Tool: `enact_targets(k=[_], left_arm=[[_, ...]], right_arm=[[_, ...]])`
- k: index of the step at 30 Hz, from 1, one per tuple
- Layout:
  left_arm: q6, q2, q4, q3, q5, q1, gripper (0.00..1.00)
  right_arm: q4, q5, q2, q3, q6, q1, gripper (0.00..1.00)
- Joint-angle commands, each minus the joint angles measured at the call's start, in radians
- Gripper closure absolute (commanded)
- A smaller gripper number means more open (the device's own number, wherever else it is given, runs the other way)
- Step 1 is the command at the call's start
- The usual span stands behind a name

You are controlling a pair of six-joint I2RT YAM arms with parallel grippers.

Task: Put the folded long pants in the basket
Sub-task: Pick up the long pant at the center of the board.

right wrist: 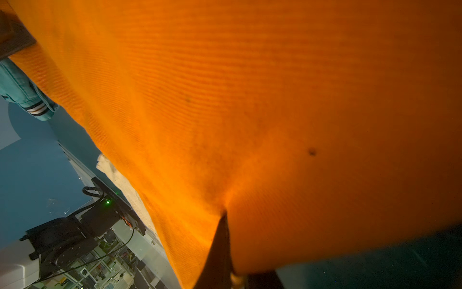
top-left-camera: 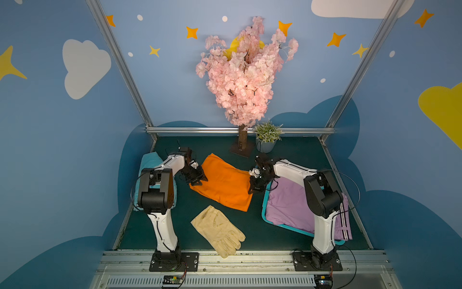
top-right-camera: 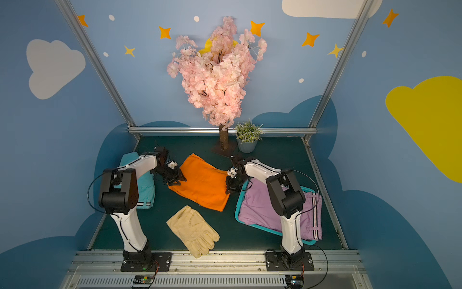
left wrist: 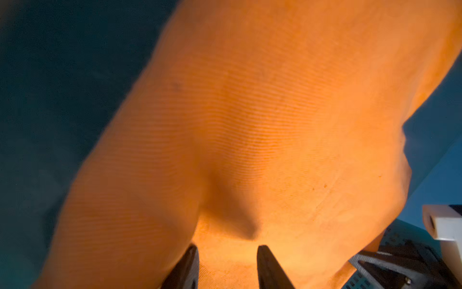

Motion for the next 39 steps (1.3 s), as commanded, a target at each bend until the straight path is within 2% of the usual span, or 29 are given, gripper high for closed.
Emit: enact_targets(k=[1, 5, 11, 19, 20, 22, 24, 26, 32, 39], left_arm=[[-0.044, 0.019, -0.097, -0.007, -0.216, 0.012, 0.57], [-0.093, 0.004, -0.143, -0.046, -0.332, 0.058, 0.57], [-0.100, -0.052, -0.217, -0.058, -0.434, 0.073, 0.53], [-0.095, -0.143, -0.186, -0.071, -0.417, 0.067, 0.54], [-0.094, -0.154, -0.179, -0.072, -0.409, 0.067, 0.56], [-0.081, -0.166, -0.169, -0.072, -0.399, 0.067, 0.66], [-0.063, -0.153, -0.163, -0.058, -0.384, 0.068, 0.68], [-0.045, -0.113, -0.191, -0.026, -0.353, 0.062, 0.75], [-0.017, -0.090, -0.200, -0.052, -0.308, 0.038, 0.77], [-0.015, -0.051, -0.276, -0.098, -0.404, 0.028, 0.77]], right_arm=[[-0.098, -0.011, -0.063, -0.005, -0.019, -0.004, 1.00], [-0.105, 0.006, -0.071, -0.003, -0.026, -0.004, 1.00], [-0.104, 0.009, -0.074, 0.000, -0.021, -0.007, 1.00], [-0.106, 0.020, -0.075, -0.005, -0.025, -0.007, 1.00], [-0.106, 0.018, -0.075, -0.006, -0.026, -0.007, 1.00], [-0.106, 0.018, -0.074, -0.008, -0.025, -0.007, 1.00], [-0.105, 0.016, -0.075, -0.007, -0.028, -0.007, 1.00], [-0.105, 0.021, -0.077, -0.007, -0.029, -0.007, 1.00], [-0.115, 0.019, -0.074, 0.010, -0.029, -0.009, 1.00], [-0.136, 0.027, -0.077, 0.036, -0.035, -0.010, 1.00]])
